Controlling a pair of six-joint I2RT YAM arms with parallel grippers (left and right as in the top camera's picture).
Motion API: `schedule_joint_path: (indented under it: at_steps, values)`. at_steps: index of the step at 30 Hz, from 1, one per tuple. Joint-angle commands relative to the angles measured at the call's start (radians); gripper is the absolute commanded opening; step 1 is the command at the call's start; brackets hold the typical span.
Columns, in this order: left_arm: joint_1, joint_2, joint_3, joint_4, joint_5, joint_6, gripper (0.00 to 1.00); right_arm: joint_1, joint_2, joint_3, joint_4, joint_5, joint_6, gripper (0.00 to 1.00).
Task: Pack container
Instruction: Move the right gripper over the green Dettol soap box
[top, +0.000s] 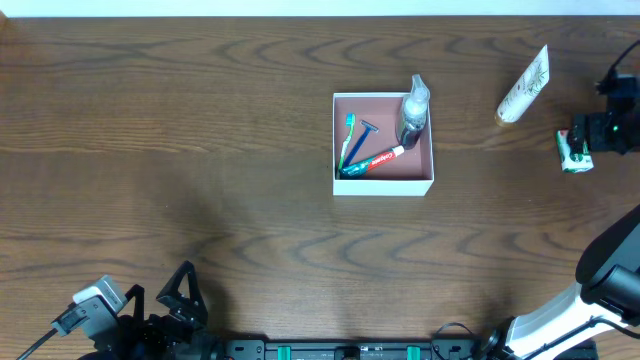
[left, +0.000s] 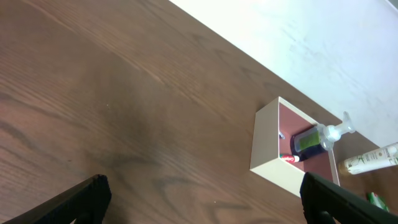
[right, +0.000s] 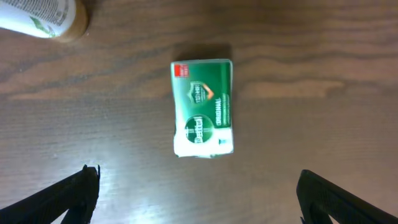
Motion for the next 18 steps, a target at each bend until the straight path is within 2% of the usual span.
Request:
schedule_joint_path:
  at_steps: [1,9,18]
  values:
    - [0.003,-0.003,0.0,0.001,-0.001,-0.005,0.98,-0.015,-0.003,-0.032,0.04,-0.032,-0.059,0.99]
    - [0.003,-0.003,0.0,0.001,-0.001,-0.005,0.98,-0.015,0.014,-0.068,0.147,-0.037,-0.054,0.99]
    - [0.003,-0.003,0.0,0.001,-0.001,-0.005,0.98,-0.017,0.128,-0.068,0.188,-0.071,-0.013,0.99]
